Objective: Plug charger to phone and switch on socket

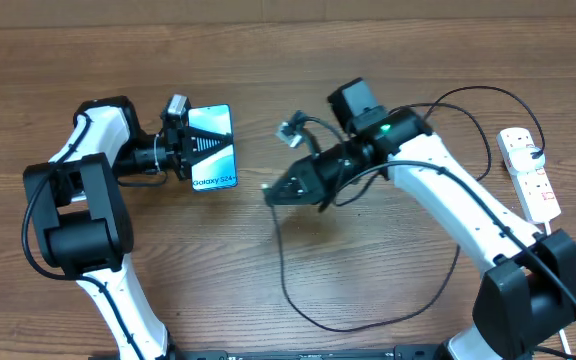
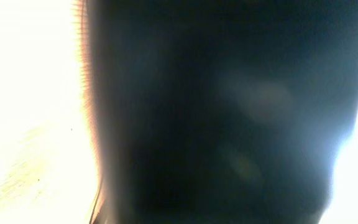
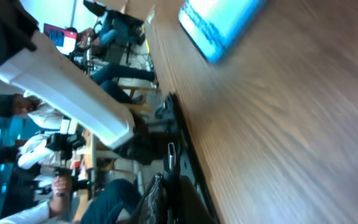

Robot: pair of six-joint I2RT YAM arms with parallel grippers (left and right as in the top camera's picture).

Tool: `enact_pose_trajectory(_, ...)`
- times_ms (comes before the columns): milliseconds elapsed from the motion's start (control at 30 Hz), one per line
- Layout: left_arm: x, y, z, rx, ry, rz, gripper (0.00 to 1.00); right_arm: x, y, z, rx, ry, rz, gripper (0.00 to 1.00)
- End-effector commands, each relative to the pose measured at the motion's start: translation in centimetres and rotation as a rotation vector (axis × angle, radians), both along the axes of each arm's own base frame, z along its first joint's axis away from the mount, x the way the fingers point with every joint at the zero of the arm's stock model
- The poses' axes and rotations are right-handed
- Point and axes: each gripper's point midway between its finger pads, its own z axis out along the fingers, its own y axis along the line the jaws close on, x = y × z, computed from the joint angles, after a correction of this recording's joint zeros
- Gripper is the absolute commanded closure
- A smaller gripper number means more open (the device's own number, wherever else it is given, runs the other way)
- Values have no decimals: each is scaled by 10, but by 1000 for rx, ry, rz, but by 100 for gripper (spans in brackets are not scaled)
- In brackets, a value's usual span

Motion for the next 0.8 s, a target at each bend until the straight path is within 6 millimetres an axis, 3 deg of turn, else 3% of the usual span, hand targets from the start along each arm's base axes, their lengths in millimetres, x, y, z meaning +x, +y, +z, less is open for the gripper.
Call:
enact_pose_trajectory(0, 4, 2, 23, -23, -86, 39, 96, -8, 23, 9, 7, 88, -13, 96)
enact_pose_trajectory(200, 4, 5, 23, -23, -87, 46, 96, -7, 59, 1, -99, 118, -132, 96)
enact_pose_trajectory(300, 4, 5, 23, -23, -88, 46, 96, -19, 75, 2, -95, 94, -113, 96)
enact_pose_trajectory(500, 4, 5, 23, -22, -89, 46, 95, -21, 87, -15, -112, 99, -97, 96)
enact_pose_trajectory(767, 4, 5, 23, -23, -86, 46, 96, -6, 86, -19, -106, 14, -125, 96)
